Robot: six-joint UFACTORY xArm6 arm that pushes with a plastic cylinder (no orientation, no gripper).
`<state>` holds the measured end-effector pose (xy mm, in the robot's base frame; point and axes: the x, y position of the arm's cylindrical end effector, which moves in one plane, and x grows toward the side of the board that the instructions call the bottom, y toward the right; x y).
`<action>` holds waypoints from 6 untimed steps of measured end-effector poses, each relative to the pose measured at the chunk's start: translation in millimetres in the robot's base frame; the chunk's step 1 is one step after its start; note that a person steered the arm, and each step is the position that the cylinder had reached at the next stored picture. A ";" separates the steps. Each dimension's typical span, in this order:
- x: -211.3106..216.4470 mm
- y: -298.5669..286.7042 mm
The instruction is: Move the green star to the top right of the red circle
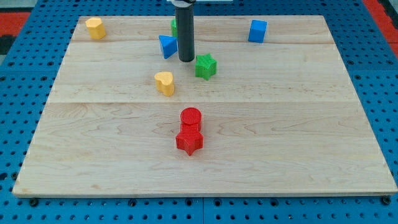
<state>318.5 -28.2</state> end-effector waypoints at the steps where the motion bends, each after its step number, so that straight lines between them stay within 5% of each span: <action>1: 29.3 42.1; 2: 71.9 56.3; 4: 32.8 55.7; 6: 55.9 79.7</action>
